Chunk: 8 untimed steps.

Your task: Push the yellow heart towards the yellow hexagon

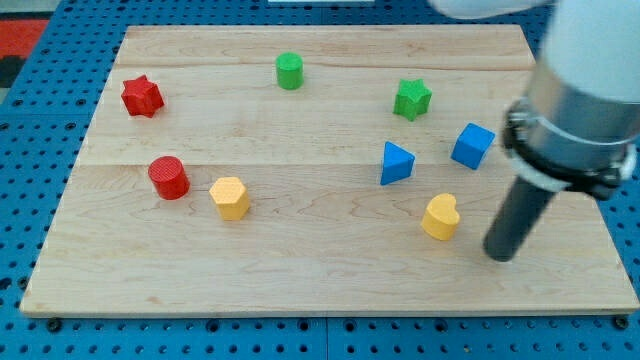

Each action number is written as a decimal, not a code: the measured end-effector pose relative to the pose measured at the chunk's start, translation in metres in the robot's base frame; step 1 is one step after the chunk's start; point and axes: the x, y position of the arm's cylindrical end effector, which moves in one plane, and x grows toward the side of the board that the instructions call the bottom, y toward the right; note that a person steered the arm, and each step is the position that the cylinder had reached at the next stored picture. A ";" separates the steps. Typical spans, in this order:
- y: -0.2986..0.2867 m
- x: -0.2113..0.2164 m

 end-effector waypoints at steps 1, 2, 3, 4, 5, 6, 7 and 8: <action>-0.034 -0.006; -0.087 -0.012; -0.128 -0.018; -0.083 -0.011; -0.012 -0.019; -0.011 -0.049; -0.057 -0.063; -0.105 -0.064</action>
